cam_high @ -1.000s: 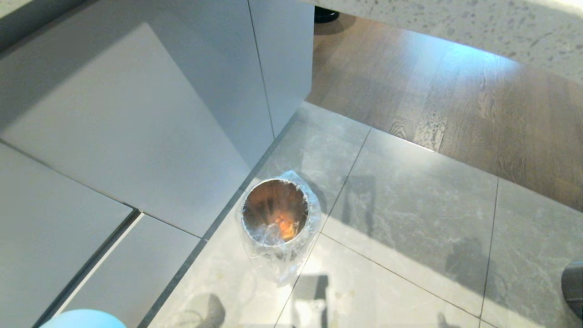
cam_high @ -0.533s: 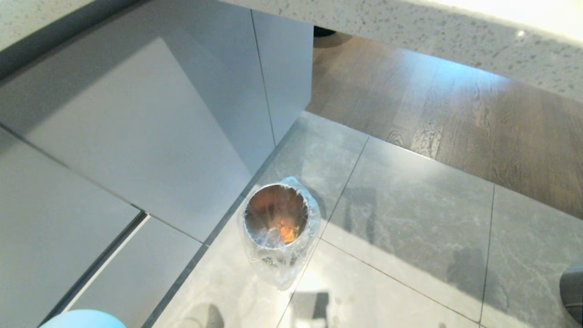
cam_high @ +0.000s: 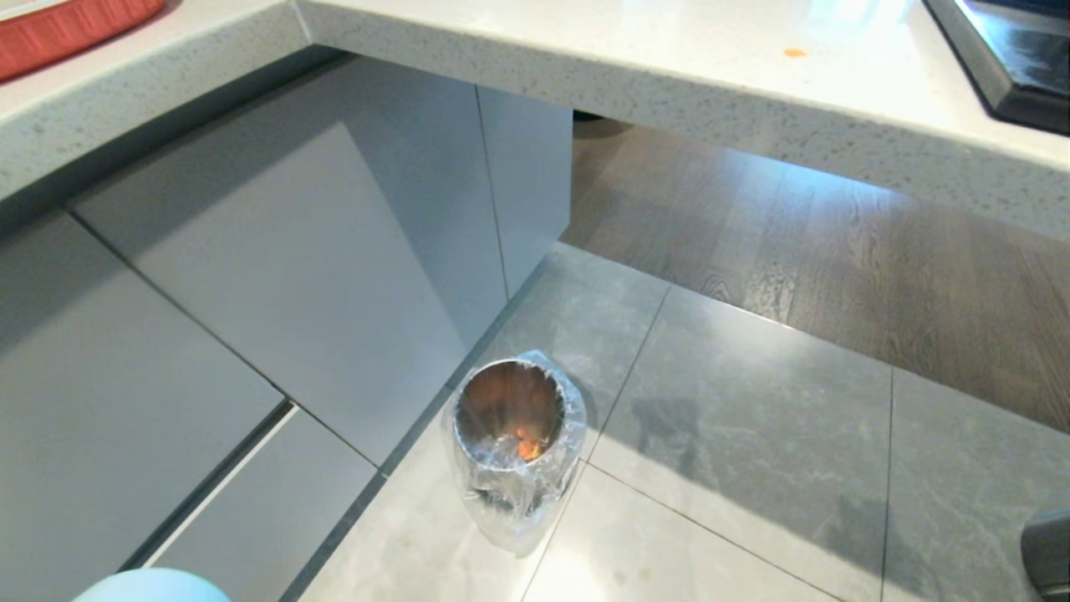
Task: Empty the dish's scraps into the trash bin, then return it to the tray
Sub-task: Put the bowl back to the table
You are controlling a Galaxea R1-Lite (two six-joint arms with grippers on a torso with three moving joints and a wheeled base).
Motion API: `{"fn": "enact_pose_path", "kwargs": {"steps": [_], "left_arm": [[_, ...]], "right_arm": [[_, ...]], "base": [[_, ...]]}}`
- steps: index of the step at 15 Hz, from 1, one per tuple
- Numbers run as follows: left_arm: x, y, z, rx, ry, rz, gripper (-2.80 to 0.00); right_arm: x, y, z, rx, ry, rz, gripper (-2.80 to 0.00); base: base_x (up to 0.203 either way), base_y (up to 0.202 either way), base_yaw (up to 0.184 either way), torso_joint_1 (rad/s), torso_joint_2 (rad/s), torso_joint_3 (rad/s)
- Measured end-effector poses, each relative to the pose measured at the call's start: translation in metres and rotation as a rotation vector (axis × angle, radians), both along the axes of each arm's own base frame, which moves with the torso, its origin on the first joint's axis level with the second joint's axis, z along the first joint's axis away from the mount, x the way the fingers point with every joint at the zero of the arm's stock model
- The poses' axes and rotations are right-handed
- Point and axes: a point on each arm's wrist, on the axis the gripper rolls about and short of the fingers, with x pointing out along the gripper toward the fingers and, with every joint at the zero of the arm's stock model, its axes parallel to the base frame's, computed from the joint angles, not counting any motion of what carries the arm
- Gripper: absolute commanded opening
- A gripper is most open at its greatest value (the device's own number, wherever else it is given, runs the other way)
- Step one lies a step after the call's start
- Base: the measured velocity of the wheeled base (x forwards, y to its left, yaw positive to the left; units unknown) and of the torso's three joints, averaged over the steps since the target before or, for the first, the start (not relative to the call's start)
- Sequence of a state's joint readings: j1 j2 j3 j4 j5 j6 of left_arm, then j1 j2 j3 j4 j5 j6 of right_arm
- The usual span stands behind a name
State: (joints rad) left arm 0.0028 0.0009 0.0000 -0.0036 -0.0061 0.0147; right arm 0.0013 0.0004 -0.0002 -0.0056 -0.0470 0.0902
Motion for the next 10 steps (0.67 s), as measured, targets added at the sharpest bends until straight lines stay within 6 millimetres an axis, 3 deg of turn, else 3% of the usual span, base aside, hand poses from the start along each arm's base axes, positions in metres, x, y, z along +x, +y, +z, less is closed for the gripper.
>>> {"fn": "enact_pose_path", "kwargs": {"steps": [10], "left_arm": [[0.0000, 0.0000, 0.0000, -0.009, 0.000, 0.001, -2.80]], "right_arm": [[0.0000, 0.0000, 0.0000, 0.000, 0.000, 0.000, -2.80]], "base": [[0.000, 0.000, 0.000, 0.002, 0.00, 0.205]]}}
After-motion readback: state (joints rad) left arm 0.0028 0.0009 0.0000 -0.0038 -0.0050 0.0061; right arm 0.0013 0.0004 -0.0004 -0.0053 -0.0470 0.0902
